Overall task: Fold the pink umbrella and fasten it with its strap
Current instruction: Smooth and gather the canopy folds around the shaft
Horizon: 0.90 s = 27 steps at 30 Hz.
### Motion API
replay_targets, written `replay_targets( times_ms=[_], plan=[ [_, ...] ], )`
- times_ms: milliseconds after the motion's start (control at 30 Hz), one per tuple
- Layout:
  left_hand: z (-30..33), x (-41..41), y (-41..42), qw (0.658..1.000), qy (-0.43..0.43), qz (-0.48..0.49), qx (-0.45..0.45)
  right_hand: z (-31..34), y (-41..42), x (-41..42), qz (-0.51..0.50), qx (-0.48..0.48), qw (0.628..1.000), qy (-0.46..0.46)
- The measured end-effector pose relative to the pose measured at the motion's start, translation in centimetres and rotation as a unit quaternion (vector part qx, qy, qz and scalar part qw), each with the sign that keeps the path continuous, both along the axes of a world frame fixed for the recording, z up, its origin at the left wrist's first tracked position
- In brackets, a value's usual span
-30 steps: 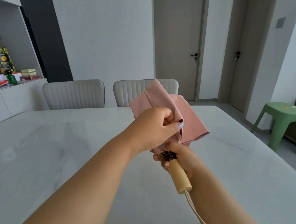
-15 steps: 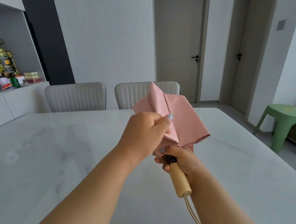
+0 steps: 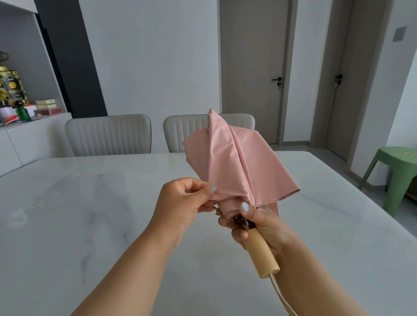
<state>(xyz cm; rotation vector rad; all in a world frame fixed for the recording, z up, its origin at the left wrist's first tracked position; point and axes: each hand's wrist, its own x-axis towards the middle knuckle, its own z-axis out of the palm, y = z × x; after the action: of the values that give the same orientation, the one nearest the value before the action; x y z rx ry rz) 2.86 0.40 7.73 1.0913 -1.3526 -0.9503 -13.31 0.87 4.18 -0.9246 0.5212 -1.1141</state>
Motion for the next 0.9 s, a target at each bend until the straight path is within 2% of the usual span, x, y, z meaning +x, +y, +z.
replay_targets(
  times_ms=[267,400,533,667,900],
  plan=[
    [0.2,-0.9,1.0,0.993,0.115,-0.024,-0.006,0.0,0.1,0.3,0.044,0.080,0.987,-0.133],
    [-0.9,-1.1,1.2,0.994,0.106,-0.008,0.015,0.1,0.3,0.6,-0.025,0.071,0.992,-0.099],
    [-1.3,-0.8,0.9,0.989,0.121,-0.029,0.073,0.3,0.6,0.5,-0.083,0.063,0.994,-0.020],
    [1.5,-0.3,-0.6,0.994,0.073,-0.028,0.078,0.4,0.8,0.5,-0.117,0.006,0.993,0.017],
    [10.2,0.7,-6.3,0.996,-0.068,0.037,-0.049,0.7,1.2,0.6,-0.112,-0.040,0.991,0.056]
  ],
)
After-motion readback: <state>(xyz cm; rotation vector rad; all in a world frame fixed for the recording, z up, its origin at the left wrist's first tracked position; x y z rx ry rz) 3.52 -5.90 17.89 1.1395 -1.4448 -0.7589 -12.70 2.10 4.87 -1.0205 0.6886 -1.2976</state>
